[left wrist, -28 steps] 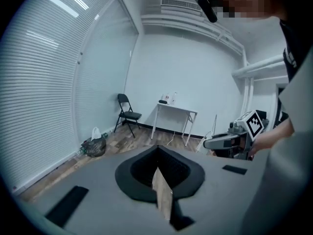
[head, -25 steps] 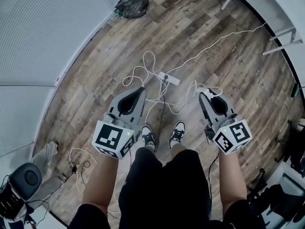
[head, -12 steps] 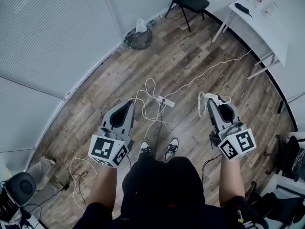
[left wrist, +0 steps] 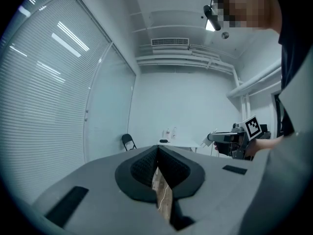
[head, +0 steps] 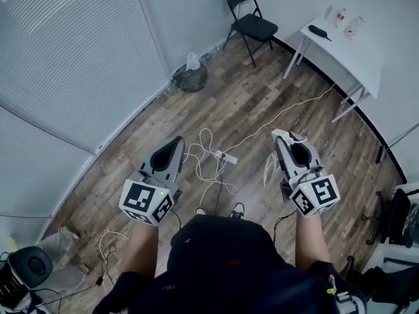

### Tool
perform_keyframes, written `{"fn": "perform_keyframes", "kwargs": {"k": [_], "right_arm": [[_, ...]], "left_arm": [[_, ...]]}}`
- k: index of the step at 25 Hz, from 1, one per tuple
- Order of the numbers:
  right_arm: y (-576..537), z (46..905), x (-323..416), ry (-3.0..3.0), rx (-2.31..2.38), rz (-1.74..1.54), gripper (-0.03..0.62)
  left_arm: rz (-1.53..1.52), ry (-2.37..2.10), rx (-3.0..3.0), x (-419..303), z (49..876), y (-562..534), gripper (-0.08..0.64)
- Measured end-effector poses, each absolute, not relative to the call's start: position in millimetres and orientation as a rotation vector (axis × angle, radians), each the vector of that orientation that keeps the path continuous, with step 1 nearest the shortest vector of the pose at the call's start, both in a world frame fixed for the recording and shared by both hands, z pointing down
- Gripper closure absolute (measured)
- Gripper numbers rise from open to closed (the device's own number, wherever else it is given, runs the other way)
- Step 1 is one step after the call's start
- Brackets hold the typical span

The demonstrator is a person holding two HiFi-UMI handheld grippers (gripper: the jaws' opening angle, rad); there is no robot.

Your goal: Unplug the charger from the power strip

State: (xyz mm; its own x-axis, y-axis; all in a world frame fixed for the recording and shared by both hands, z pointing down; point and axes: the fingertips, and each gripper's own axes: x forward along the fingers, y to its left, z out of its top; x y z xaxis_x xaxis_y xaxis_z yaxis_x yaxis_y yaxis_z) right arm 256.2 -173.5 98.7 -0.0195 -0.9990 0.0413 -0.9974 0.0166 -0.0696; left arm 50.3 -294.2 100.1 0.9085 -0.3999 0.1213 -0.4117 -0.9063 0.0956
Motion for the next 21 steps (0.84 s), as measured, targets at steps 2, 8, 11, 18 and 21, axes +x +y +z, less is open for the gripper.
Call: {"fn": "perform_keyframes", "kwargs": {"k": [2, 8, 11, 18, 21], "right_arm": [[-173, 89, 254, 2.221, -2.168, -0.107, 0.483], [-165, 71, 243, 2.254, -2.141, -0.051, 0.483], [-163, 63, 240, 2.265, -2.135, -0.037, 0.483], [-166, 58, 227, 2.292, -2.12, -0.018, 0.483], [-165, 59, 220, 2.305, -2.115, -0.02, 0.483]], "left_arm": [[0.133, -0.629, 2.967, 50, 89, -294, 0.541], [0.102, -0.601, 2.966, 54, 79, -283, 0.54], [0.096, -0.588, 2.972, 56, 72, -279, 0.54], [0.097, -0.588, 2.989, 44, 69, -275, 0.541], [0.1, -0.595, 2.985, 38, 71, -272, 0.54]]}}
